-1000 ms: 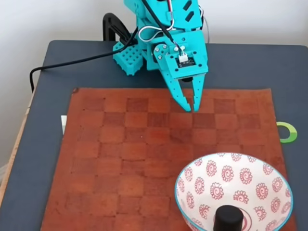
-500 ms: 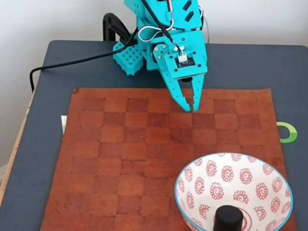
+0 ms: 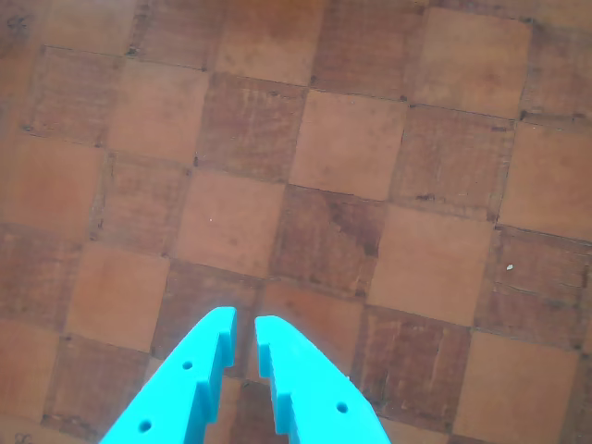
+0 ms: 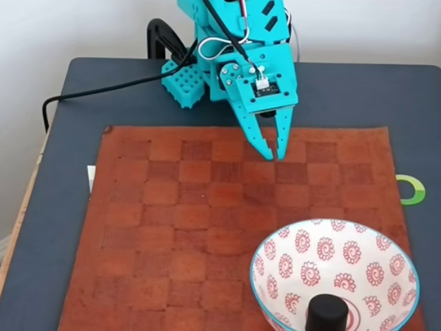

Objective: Grasp a black cylinder and put it in the bin.

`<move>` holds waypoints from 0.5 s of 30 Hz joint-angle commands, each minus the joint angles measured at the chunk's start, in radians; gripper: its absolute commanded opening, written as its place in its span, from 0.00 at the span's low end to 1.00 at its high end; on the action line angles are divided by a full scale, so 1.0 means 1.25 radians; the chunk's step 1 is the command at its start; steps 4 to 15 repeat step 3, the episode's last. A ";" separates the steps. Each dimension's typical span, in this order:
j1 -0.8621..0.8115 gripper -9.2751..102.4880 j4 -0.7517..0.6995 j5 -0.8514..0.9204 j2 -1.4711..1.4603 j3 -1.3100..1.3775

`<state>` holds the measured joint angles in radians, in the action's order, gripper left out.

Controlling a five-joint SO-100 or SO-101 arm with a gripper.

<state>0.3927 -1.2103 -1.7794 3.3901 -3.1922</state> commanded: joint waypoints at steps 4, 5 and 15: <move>0.005 0.09 -0.004 0.006 0.042 0.004; 0.005 0.09 -0.004 0.006 0.042 0.004; 0.005 0.09 -0.004 0.006 0.042 0.004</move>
